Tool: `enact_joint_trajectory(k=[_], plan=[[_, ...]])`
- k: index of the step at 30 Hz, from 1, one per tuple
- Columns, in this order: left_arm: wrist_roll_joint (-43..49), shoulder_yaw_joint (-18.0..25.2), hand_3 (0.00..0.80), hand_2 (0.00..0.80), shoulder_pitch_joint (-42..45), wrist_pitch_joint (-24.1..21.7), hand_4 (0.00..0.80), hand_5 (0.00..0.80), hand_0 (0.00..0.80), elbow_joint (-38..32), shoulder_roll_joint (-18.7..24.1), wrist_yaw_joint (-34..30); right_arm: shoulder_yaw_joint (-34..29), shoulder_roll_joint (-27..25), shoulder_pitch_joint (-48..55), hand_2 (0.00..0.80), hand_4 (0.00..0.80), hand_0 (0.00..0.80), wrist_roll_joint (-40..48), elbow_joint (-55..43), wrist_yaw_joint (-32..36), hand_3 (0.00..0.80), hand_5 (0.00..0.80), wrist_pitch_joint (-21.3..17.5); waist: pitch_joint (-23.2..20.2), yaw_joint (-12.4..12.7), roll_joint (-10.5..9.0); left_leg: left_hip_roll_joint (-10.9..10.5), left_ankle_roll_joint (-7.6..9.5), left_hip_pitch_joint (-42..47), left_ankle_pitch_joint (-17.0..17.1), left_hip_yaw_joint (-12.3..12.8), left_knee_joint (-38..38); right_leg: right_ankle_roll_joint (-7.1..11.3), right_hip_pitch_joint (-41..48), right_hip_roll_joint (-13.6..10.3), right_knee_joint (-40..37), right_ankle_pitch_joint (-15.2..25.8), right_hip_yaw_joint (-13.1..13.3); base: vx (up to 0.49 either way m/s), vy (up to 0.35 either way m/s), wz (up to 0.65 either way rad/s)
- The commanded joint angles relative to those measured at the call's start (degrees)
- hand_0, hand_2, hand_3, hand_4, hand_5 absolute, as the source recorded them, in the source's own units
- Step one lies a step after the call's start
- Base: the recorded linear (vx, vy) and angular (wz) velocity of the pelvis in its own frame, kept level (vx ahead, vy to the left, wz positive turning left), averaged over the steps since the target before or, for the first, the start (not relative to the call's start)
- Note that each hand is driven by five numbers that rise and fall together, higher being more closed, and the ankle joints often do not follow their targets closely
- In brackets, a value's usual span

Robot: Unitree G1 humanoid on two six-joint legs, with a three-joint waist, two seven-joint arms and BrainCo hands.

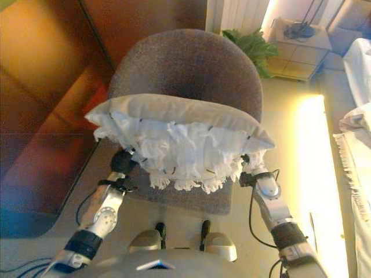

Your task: Pick up the cushion and take it to the sofa

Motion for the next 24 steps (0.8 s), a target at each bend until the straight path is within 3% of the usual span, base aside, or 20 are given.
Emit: enact_joint_trajectory(k=[1, 8, 15, 24], plan=[[5.36, -3.81, 0.800, 0.800, -10.75, -1.64, 0.800, 0.800, 0.800, -0.54, -2.25, 1.39, 2.22, 3.03, -5.74, 0.800, 0.800, 0.800, 1.82, -3.41, 2.80, 0.800, 0.800, -0.93, -3.02, -0.29, -2.85, -3.03, 2.29, -1.69, 0.01, 0.86, -0.89, 2.69, 3.14, -3.28, 0.11, -3.34, -1.33, 0.247, 0.089, 0.01], [9.12, -5.06, 0.800, 0.800, -16.25, 2.00, 0.800, 0.800, 0.800, 7.28, -3.65, 6.11, 4.38, 6.05, -8.49, 0.800, 0.800, 0.800, 3.06, 3.56, 2.65, 0.800, 0.800, 1.83, -3.46, -0.45, -3.26, -2.31, 2.54, 1.67, -0.94, 2.67, -3.48, 4.19, 2.29, -4.22, 0.11, -2.60, -1.75, 0.134, 0.028, -0.02], [8.96, -8.00, 0.800, 0.800, -32.73, 0.32, 0.800, 0.800, 0.800, 18.57, -3.53, 6.00, 8.62, 9.01, -29.63, 0.800, 0.800, 0.800, 9.18, 17.47, -3.39, 0.800, 0.800, 2.98, 2.05, -0.12, -3.46, -3.04, 3.08, -2.73, -0.78, 2.82, -3.94, 5.40, -3.34, -5.15, 0.11, -0.42, -0.72, -0.121, -0.023, -0.01], [8.38, -8.99, 0.800, 0.800, -48.81, -0.59, 0.800, 0.800, 0.800, 32.00, -3.23, 9.03, 8.73, 9.68, -45.47, 0.800, 0.800, 0.800, 13.76, 35.65, -1.02, 0.800, 0.800, 0.91, 6.92, -1.26, -2.59, -3.18, 2.94, -6.82, -0.35, 3.43, -4.12, 5.76, -7.65, -5.32, 0.11, 0.47, 0.74, -0.098, 0.004, 0.00]])
